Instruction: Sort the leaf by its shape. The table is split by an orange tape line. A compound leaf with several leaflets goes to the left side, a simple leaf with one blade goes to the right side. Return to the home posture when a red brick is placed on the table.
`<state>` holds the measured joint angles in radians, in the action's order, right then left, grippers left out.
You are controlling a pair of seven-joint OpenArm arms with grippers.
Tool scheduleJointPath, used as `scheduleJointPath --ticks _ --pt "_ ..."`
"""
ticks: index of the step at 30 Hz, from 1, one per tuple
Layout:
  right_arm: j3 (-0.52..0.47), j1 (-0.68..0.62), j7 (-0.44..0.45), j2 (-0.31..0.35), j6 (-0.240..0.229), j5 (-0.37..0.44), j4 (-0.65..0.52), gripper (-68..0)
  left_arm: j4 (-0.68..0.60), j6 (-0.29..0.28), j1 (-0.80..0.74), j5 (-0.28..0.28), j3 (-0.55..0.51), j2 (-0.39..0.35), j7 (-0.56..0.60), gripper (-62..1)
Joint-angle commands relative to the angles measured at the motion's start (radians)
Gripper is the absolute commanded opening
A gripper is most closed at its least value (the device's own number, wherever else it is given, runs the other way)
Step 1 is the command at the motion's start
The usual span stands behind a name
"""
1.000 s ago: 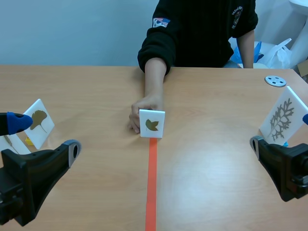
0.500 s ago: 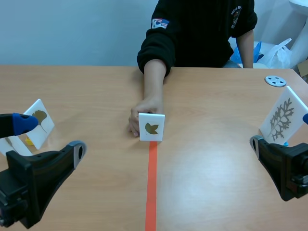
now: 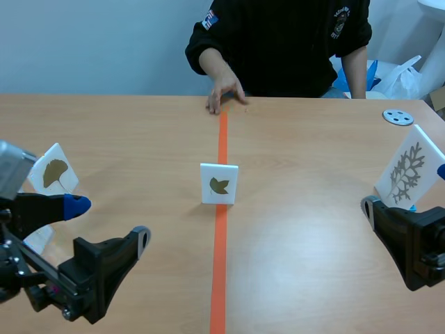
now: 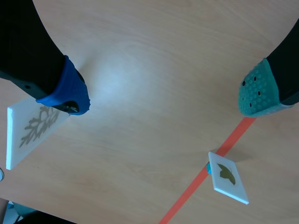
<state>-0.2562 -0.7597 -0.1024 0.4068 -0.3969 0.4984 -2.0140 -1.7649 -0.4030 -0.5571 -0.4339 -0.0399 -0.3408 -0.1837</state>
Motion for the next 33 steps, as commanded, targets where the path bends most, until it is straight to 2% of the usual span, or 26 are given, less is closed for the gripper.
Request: scheduleJointPath --ticks 1,9,12,20,28,31,33 --pt "-0.013 0.009 0.019 0.0 0.006 0.01 -0.018 0.4 0.005 -0.003 0.032 0.013 0.029 -0.003 0.029 1.4" --pt "-0.013 0.009 0.019 0.0 0.008 0.01 -0.018 0.4 0.196 0.002 0.226 0.148 0.183 0.01 0.134 1.4" --pt "-0.013 0.009 0.019 0.0 0.008 0.01 -0.018 0.4 0.298 0.034 0.309 0.192 0.222 0.034 0.171 1.4" --pt "-0.013 0.009 0.019 0.0 0.008 0.01 -0.018 0.4 0.571 0.066 0.522 0.288 0.301 0.127 0.276 1.4" --pt "-0.013 0.009 0.019 -0.003 0.008 0.01 -0.018 0.4 0.82 0.146 0.716 0.378 0.37 0.212 0.371 1.4" --pt "-0.013 0.009 0.019 -0.003 0.008 0.01 -0.018 0.4 0.908 0.158 0.779 0.38 0.389 0.237 0.383 1.4" --pt "-0.013 0.009 0.02 -0.003 0.008 0.01 -0.018 0.4 0.962 0.164 0.811 0.406 0.399 0.252 0.416 1.4"
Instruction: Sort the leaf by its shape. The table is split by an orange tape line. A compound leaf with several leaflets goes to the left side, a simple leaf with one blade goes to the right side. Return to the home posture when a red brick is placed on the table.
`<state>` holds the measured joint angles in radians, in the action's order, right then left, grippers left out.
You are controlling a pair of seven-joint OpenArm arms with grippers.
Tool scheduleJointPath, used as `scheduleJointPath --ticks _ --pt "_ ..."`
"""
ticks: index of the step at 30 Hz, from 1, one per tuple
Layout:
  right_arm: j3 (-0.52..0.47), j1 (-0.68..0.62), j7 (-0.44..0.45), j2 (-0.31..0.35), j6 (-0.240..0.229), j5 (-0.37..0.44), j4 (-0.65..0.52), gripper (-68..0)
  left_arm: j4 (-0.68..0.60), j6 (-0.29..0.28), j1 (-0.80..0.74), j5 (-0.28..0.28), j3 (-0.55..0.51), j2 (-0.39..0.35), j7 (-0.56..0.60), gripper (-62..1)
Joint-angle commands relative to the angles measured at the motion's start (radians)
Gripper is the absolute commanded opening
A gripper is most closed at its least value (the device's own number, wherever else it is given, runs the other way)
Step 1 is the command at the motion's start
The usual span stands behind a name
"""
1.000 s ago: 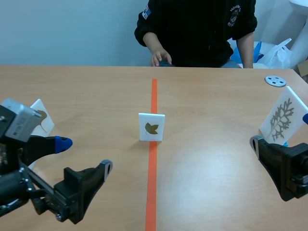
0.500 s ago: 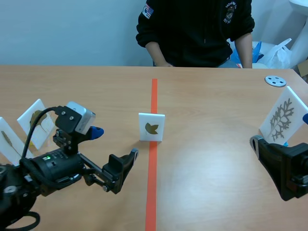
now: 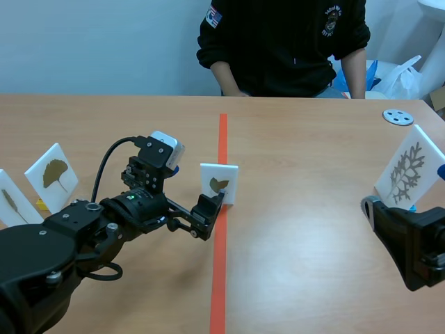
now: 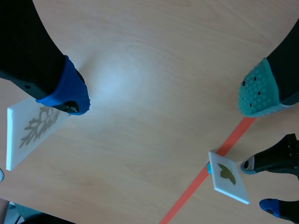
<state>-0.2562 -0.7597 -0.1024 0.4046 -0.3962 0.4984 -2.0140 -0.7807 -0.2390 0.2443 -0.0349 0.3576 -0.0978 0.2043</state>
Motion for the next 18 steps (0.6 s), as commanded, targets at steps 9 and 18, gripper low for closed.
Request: scheduleJointPath --ticks 9,18 --pt "-0.013 0.009 0.023 0.0 0.007 0.01 -0.018 0.4 0.089 0.02 0.078 0.063 0.068 0.055 0.069 1.4" --pt "-0.013 0.009 0.023 0.0 0.007 0.01 -0.018 0.4 0.09 0.048 0.089 0.063 0.095 0.095 0.069 -3.2"
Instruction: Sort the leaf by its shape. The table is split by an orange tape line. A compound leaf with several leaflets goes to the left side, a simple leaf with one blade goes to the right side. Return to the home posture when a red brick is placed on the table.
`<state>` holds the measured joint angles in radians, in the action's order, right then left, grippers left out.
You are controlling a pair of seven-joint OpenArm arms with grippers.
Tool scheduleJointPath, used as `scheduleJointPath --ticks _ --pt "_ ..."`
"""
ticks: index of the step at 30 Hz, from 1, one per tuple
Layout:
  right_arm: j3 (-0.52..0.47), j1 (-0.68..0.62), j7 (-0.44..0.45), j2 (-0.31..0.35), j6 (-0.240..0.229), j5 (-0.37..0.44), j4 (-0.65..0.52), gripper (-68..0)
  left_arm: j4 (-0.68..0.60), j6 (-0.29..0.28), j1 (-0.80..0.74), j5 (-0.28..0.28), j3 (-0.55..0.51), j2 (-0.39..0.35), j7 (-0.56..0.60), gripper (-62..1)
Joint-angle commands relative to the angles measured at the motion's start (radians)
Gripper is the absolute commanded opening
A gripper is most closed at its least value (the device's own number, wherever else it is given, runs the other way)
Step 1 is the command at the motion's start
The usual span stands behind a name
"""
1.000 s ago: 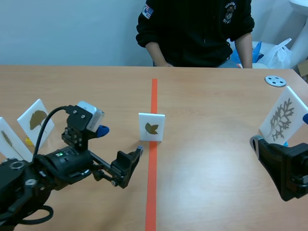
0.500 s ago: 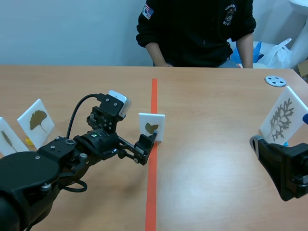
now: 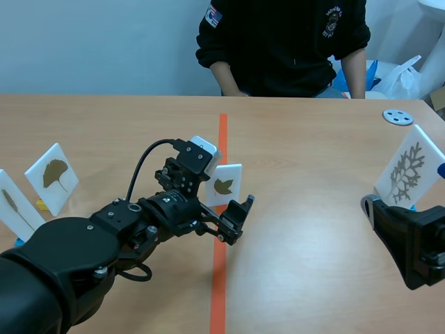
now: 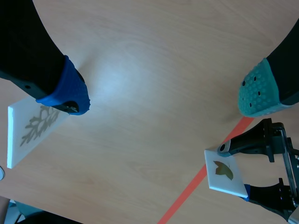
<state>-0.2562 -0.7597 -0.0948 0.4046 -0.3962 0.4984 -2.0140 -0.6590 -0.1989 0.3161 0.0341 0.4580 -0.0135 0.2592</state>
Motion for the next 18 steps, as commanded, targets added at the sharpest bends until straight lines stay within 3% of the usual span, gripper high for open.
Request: scheduleJointPath --ticks 1,7,13,18 --pt "-0.013 0.009 0.016 0.0 0.007 0.01 -0.018 0.4 -0.031 0.016 0.017 -0.007 -0.005 0.013 0.014 -4.8" --pt "-0.013 0.009 0.017 0.0 0.007 0.01 -0.018 0.4 -0.026 0.062 0.016 -0.007 -0.005 0.018 0.014 -14.5" --pt "-0.013 0.009 0.019 0.0 0.007 0.011 -0.018 0.4 -0.008 0.085 0.017 -0.007 -0.005 0.018 0.014 -29.8" --pt "-0.013 0.009 0.02 0.0 0.007 0.011 -0.018 0.4 0.037 0.085 0.017 -0.007 -0.006 0.018 0.051 -30.2"
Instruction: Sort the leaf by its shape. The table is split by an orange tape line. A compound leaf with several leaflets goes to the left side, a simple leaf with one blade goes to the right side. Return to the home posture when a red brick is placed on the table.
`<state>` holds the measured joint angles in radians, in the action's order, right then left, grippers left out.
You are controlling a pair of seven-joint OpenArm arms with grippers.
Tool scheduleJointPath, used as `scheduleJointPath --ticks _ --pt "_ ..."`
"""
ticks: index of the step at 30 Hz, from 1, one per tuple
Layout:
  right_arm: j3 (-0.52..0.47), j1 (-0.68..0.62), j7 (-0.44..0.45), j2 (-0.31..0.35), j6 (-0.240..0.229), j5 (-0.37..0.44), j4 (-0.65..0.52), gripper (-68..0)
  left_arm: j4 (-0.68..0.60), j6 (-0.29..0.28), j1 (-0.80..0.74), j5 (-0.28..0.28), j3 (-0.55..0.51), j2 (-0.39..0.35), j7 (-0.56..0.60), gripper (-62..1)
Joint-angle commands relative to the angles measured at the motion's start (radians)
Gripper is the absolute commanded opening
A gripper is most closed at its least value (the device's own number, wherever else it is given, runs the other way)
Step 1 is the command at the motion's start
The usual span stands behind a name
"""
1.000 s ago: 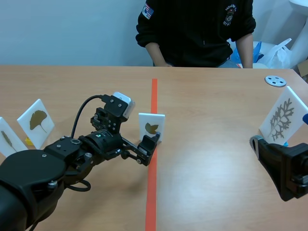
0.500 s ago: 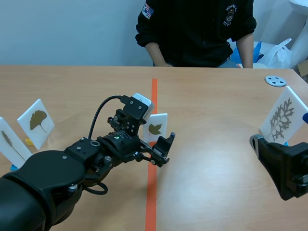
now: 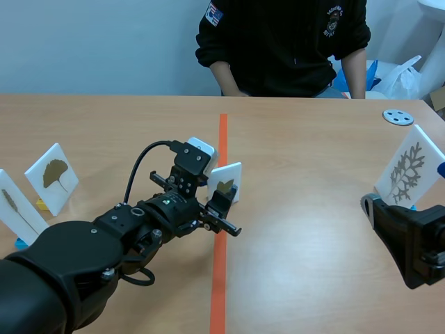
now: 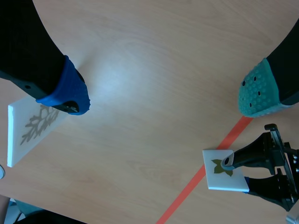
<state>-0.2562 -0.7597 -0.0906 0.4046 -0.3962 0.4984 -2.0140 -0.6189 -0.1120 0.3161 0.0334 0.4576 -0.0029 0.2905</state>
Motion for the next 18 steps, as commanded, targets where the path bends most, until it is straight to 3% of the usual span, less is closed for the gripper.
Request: scheduleJointPath --ticks 1,9,16,18 --pt "-0.013 0.009 0.019 0.0 0.007 0.011 -0.018 0.4 0.003 -0.002 0.017 -0.006 -0.005 0.008 0.029 -30.3" --pt "-0.013 0.009 0.019 0.0 0.007 0.011 -0.018 0.4 0.04 0.021 0.031 -0.022 -0.005 0.008 0.035 -41.6" --pt "-0.013 0.009 0.019 0.0 0.007 0.011 -0.018 0.4 0.05 0.021 0.048 -0.023 -0.005 0.008 0.042 -42.8" --pt "-0.013 0.009 0.019 0.0 0.007 0.011 -0.018 0.4 0.05 0.021 0.048 -0.023 -0.005 0.008 0.042 -49.2"
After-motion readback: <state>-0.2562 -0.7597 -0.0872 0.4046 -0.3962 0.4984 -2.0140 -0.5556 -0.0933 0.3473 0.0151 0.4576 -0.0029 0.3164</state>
